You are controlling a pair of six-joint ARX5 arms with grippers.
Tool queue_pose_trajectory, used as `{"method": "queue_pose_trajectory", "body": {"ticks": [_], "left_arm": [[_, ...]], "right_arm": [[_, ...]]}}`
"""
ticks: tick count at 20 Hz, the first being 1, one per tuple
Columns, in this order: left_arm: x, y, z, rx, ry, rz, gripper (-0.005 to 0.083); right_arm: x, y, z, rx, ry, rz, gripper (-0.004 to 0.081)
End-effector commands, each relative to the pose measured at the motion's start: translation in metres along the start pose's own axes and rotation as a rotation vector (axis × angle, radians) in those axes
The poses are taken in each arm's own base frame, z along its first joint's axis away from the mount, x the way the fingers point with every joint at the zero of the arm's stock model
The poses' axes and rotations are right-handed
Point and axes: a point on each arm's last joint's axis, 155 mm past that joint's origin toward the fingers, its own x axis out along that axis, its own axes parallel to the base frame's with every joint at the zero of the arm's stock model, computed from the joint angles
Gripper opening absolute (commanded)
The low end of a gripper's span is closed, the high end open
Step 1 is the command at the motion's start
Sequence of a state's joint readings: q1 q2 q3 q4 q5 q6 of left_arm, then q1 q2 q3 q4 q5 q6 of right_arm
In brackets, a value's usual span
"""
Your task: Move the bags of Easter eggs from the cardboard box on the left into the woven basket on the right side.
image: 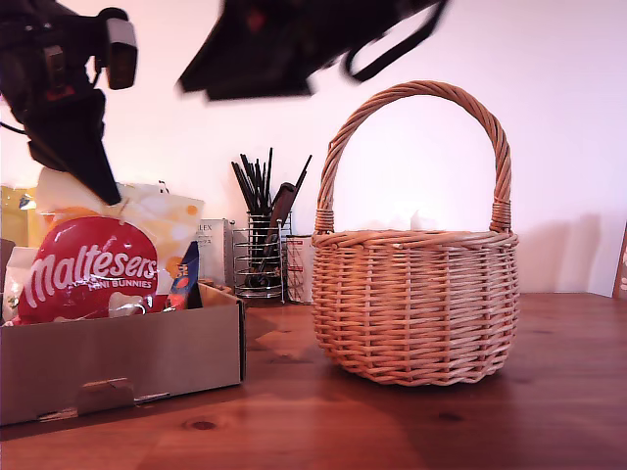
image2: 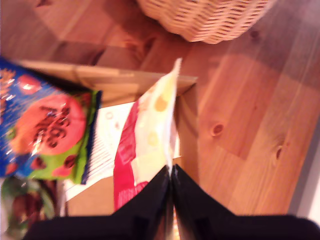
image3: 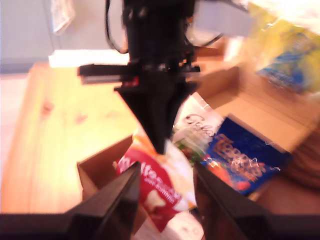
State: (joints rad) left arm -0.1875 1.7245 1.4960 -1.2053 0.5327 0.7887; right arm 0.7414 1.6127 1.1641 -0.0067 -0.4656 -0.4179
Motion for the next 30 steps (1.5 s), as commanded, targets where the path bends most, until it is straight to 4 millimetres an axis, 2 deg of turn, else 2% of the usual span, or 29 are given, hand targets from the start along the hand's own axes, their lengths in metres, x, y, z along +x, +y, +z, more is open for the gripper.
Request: {"method": "queue_pose_trajectory", "body": {"ticks": [1, 4, 8, 10, 14, 19, 24, 30], "left_arm": [[0.001, -0.002, -0.002, 0.006, 0.009, 0.000, -0.0025], [0.001, 0.000, -0.006, 0.001, 0.031, 0.010, -0.0025], [0.001, 0.000, -0.011, -0.004, 0.054, 0.016, -0.0025], [0.001, 0.000, -0.011, -0.003, 0.055, 0.018, -0.0025], [0.003, 0.002, -0.013, 0.012, 0.083, 0.042, -0.0025], [0.005, 0.000, -0.013, 0.021, 0.092, 0.041, -0.0025], [0.009, -0.007, -0.009, 0.042, 0.098, 0.029, -0.0025], [0.010, -0.009, -0.008, 0.049, 0.100, 0.025, -0.0025]], "right_arm": [[0.012, 0.004, -0.013, -0.043, 0.050, 0.038, 0.0375], [0.025, 0.003, -0.027, -0.122, 0.124, 0.079, 0.0380], [0.043, -0.008, -0.015, -0.227, 0.118, 0.081, 0.0415], [0.054, -0.010, -0.020, -0.254, 0.157, 0.097, 0.0449], [0.078, -0.008, -0.033, -0.286, 0.233, 0.139, 0.0460], [0.096, -0.010, -0.068, -0.364, 0.328, 0.160, 0.0461], [0.120, 0.002, -0.099, -0.375, 0.351, 0.203, 0.0461], [0.141, 0.018, -0.109, -0.388, 0.350, 0.229, 0.0450]]}}
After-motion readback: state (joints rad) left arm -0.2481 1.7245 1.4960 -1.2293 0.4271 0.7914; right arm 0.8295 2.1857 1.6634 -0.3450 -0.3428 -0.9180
